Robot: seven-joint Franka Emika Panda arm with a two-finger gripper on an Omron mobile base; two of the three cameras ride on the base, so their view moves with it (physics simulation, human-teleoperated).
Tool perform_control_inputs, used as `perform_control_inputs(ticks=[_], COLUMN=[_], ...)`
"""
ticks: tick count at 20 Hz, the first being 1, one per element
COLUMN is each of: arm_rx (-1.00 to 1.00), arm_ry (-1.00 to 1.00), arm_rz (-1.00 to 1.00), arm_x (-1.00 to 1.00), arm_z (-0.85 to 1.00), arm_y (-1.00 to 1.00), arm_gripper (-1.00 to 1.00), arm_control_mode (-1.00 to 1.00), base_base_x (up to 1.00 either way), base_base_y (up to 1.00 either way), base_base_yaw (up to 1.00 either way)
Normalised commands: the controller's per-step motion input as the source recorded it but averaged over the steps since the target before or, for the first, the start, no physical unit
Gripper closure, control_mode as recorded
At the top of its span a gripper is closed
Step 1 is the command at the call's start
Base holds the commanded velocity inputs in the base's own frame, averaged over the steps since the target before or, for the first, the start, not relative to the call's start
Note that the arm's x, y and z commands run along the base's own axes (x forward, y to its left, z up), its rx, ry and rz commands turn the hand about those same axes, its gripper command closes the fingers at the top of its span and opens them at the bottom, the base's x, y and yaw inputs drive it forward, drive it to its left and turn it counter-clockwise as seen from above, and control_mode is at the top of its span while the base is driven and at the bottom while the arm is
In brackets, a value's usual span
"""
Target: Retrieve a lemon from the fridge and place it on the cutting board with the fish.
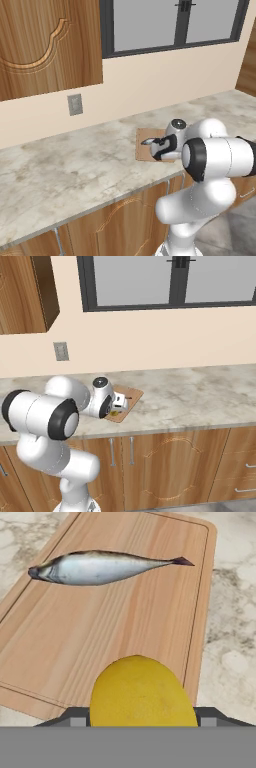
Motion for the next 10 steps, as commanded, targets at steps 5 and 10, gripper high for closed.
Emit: perform_control_inputs(ticks=[5, 10], arm_rx=[0.00, 0.00], arm_ry=[0.00, 0.00], arm_rz=[0.00, 0.00], arm_x=[0.21, 0.25], arm_z=[0.00, 0.00], arm_y=[0.00, 0.00], arm_gripper=[1.00, 1.00], arm_control_mode=[-1.00, -1.00], base_base_x=[0.00, 0.00], base_base_y=[0.00, 0.00], base_base_yaw=[0.00, 0.00])
